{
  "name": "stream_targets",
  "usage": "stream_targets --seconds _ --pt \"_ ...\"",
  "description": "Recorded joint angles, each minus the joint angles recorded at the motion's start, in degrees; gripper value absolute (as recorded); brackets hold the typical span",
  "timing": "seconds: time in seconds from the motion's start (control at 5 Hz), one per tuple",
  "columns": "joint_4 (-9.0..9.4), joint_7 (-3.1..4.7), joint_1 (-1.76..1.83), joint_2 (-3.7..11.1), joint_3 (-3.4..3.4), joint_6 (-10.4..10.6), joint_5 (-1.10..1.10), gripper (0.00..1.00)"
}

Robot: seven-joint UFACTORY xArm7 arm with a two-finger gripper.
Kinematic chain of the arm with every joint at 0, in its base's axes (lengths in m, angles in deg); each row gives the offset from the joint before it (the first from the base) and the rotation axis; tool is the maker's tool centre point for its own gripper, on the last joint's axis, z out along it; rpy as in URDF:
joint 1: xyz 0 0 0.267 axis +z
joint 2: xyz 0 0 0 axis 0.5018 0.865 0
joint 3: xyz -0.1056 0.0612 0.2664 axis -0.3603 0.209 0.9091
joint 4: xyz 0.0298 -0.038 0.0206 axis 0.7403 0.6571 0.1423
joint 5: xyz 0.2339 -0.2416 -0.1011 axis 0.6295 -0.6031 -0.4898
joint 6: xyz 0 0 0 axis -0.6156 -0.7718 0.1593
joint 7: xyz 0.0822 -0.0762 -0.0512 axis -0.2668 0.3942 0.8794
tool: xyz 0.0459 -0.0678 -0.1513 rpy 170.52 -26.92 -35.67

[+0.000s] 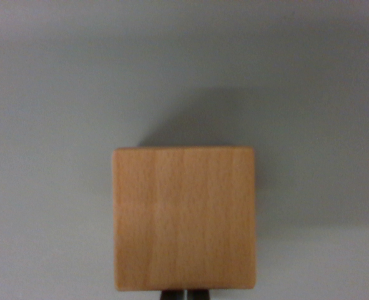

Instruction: Push wooden cube

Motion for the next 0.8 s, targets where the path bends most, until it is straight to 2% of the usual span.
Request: stream_targets --seconds 0.2,0.8 --pt "-1.11 -0.08 0.03 0.69 0.04 -0.4 0.01 1.00" --pt "-1.70 -0.11 0.04 1.06 0.06 -0.6 0.01 1.00"
